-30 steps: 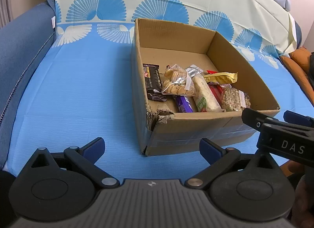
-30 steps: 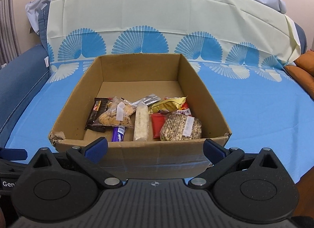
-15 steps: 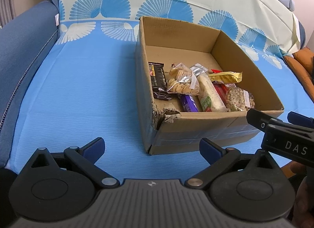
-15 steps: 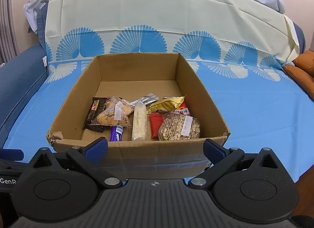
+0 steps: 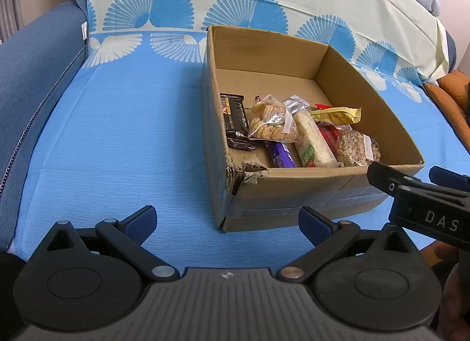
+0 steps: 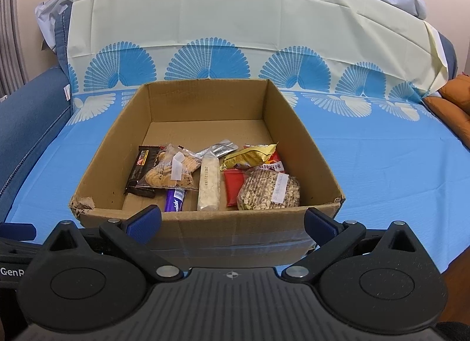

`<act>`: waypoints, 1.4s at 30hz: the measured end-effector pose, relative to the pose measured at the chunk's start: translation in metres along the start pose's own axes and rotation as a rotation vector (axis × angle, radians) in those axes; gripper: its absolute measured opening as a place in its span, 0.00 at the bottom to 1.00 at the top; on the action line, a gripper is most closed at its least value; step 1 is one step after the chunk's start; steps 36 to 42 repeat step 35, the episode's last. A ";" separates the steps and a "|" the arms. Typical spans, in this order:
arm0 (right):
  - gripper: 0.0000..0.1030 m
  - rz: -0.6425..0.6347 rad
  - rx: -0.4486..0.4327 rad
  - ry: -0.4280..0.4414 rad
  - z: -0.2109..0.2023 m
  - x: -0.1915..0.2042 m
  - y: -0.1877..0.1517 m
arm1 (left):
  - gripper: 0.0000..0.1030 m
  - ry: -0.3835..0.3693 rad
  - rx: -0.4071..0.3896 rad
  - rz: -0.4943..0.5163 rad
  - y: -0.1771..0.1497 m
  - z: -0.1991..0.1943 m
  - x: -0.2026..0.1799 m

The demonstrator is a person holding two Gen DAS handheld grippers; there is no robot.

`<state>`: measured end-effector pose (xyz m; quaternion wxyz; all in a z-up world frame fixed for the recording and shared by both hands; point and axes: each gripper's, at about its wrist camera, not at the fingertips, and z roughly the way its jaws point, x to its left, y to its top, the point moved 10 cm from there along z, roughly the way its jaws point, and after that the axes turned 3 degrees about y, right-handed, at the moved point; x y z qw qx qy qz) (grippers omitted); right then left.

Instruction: Organize snacks

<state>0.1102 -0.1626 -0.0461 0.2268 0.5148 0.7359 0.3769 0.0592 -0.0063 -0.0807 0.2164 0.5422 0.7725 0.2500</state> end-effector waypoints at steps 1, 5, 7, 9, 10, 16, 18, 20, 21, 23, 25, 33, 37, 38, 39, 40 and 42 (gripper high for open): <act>0.99 0.001 0.000 0.000 0.000 0.000 0.000 | 0.99 0.001 -0.001 0.001 0.000 0.000 -0.001; 0.99 -0.001 0.000 0.000 -0.001 0.000 -0.001 | 0.99 0.000 -0.003 0.001 -0.001 -0.001 -0.002; 0.99 0.000 0.000 0.000 -0.001 0.000 -0.001 | 0.99 0.001 -0.005 0.001 -0.001 -0.001 -0.002; 0.99 0.000 -0.001 0.001 -0.001 0.000 -0.001 | 0.99 0.002 -0.004 0.002 -0.001 -0.001 -0.002; 0.99 0.001 -0.001 0.001 0.000 0.001 -0.001 | 0.99 0.001 -0.004 0.002 -0.001 0.000 -0.001; 0.99 -0.001 0.003 0.000 0.000 0.002 -0.002 | 0.99 -0.002 -0.001 0.001 -0.002 0.001 -0.001; 0.99 -0.003 0.004 0.000 0.000 0.002 -0.002 | 0.99 -0.003 0.001 0.001 -0.002 0.002 -0.001; 0.99 -0.004 0.004 0.001 0.001 0.002 -0.002 | 0.99 -0.002 0.001 0.001 -0.001 0.002 -0.001; 0.99 -0.004 0.004 0.000 0.001 0.002 -0.002 | 0.99 -0.003 0.001 0.000 -0.001 0.002 -0.001; 0.99 -0.003 0.004 0.001 0.001 0.002 -0.002 | 0.99 -0.003 0.001 0.001 -0.001 0.002 -0.001; 0.99 -0.004 0.004 0.001 0.001 0.002 -0.002 | 0.99 -0.002 0.001 0.002 -0.001 0.002 -0.001; 0.99 0.009 0.000 0.005 0.001 0.001 0.000 | 0.99 -0.015 -0.021 0.000 0.001 0.001 -0.001; 0.99 0.016 -0.002 0.011 0.000 0.002 0.000 | 0.99 -0.011 -0.022 0.003 0.002 0.003 -0.002; 0.99 0.016 -0.002 0.011 0.000 0.002 0.000 | 0.99 -0.011 -0.022 0.003 0.002 0.003 -0.002; 0.99 0.016 -0.002 0.011 0.000 0.002 0.000 | 0.99 -0.011 -0.022 0.003 0.002 0.003 -0.002; 0.99 0.016 -0.002 0.011 0.000 0.002 0.000 | 0.99 -0.011 -0.022 0.003 0.002 0.003 -0.002; 0.99 0.016 -0.002 0.011 0.000 0.002 0.000 | 0.99 -0.011 -0.022 0.003 0.002 0.003 -0.002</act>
